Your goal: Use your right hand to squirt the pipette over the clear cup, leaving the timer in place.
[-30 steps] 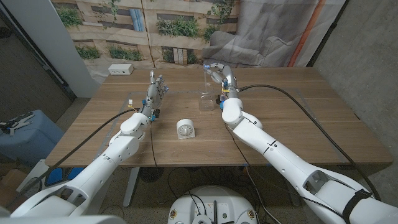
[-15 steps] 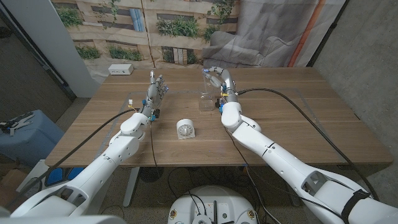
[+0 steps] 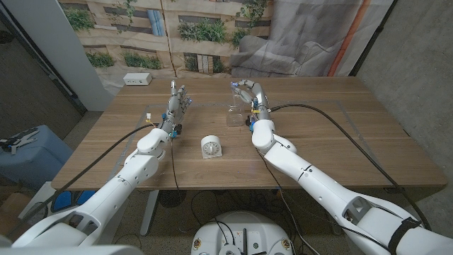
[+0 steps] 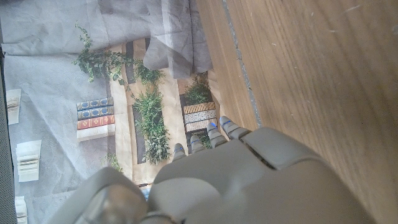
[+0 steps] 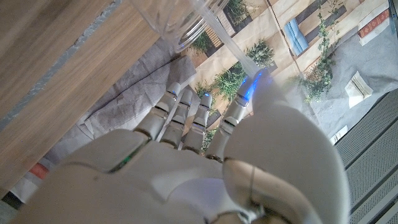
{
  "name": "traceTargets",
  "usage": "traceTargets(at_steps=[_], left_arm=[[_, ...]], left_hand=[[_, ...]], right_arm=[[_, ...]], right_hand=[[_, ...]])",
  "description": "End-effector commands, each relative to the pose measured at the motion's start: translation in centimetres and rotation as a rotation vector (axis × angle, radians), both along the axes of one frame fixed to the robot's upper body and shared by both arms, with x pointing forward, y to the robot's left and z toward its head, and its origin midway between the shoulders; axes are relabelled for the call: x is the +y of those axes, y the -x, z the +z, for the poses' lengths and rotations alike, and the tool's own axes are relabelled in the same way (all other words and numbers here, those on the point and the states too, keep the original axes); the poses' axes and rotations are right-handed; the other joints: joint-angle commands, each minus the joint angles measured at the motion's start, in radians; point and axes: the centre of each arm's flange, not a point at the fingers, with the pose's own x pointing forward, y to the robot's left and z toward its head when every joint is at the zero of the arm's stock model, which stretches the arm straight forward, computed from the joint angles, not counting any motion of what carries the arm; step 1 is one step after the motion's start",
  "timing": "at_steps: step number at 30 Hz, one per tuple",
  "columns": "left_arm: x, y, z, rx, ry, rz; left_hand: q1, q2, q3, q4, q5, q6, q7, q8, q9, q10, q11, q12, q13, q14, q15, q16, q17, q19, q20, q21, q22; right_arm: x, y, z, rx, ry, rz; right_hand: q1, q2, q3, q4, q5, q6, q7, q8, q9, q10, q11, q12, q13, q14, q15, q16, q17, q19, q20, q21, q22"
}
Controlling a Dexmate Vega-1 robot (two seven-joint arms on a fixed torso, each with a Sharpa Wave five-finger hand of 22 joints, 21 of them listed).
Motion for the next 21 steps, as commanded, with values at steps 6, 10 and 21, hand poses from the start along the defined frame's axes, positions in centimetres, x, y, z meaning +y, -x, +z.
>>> traceTargets(at_steps=[6, 10, 21], left_arm=[[0.0, 0.0, 0.0, -0.001, 0.0, 0.0], [0.0, 0.0, 0.0, -0.001, 0.0, 0.0], [0.0, 0.0, 0.0, -0.001, 0.0, 0.0]], left_hand=[[-0.001, 0.045, -0.005, 0.0, 0.005, -0.005, -0.006, 0.006, 0.002, -0.002, -0.003, 0.005, 0.006, -0.008, -0.114, 0.006, 0.002, -0.005, -0.092, 0.006, 0.002], [-0.001, 0.045, -0.005, 0.0, 0.005, -0.005, -0.006, 0.006, 0.002, -0.001, -0.002, 0.005, 0.006, -0.007, -0.114, 0.006, 0.002, -0.005, -0.092, 0.006, 0.002], [-0.001, 0.045, -0.005, 0.0, 0.005, -0.005, -0.006, 0.006, 0.002, -0.003, -0.003, 0.004, 0.006, -0.007, -0.115, 0.006, 0.002, -0.005, -0.092, 0.006, 0.002]], right_arm=[[0.0, -0.8, -1.3, 0.029, -0.042, -0.002], [0.0, -1.1, -1.5, 0.034, -0.046, -0.007], [0.0, -1.6, -1.8, 0.053, -0.057, -0.012]], right_hand=[[0.0, 0.011, -0.003, 0.003, 0.01, 0.011, -0.004, -0.001, 0.004, 0.005, -0.002, -0.002, 0.002, 0.003, -0.061, 0.005, 0.004, -0.004, -0.006, 0.001, 0.003], [-0.001, 0.012, -0.004, 0.003, 0.011, 0.011, -0.004, -0.002, 0.004, 0.006, -0.001, -0.002, 0.002, 0.004, -0.061, 0.006, 0.005, -0.005, -0.007, 0.001, 0.003], [-0.002, 0.012, -0.005, 0.004, 0.012, 0.011, -0.004, -0.004, 0.003, 0.007, -0.002, -0.003, 0.002, 0.004, -0.06, 0.007, 0.006, -0.005, -0.007, 0.001, 0.003]])
